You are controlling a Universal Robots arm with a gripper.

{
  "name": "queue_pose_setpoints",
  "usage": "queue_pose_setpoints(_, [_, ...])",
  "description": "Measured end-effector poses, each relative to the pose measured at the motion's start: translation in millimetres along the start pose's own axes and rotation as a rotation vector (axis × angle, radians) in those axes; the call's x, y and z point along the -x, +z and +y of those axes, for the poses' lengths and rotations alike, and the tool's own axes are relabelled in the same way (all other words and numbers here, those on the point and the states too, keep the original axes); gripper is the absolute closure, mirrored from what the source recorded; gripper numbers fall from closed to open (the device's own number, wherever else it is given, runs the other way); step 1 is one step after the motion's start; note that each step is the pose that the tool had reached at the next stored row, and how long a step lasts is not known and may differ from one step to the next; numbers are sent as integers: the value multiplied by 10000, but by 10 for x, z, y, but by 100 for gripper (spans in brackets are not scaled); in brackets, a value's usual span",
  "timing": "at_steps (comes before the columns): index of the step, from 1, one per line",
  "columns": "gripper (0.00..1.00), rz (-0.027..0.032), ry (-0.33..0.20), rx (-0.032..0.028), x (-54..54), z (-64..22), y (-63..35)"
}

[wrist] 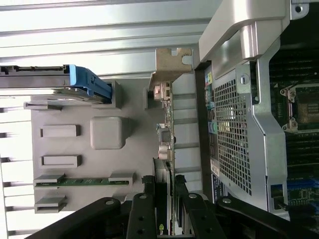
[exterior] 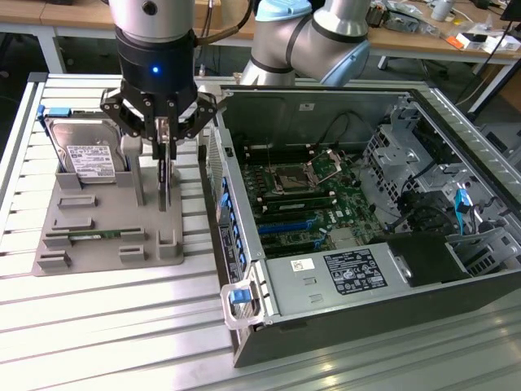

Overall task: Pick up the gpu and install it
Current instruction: 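Pick up the gpu and move the gpu toward the slot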

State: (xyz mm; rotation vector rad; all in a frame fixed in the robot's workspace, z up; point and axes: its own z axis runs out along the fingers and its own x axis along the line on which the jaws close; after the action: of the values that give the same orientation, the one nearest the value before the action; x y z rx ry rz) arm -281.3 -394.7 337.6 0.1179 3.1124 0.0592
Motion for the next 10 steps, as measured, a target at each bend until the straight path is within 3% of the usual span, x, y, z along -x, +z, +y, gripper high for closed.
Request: queue_pose_setpoints(10, [73,1,0,-1,5,7,-196])
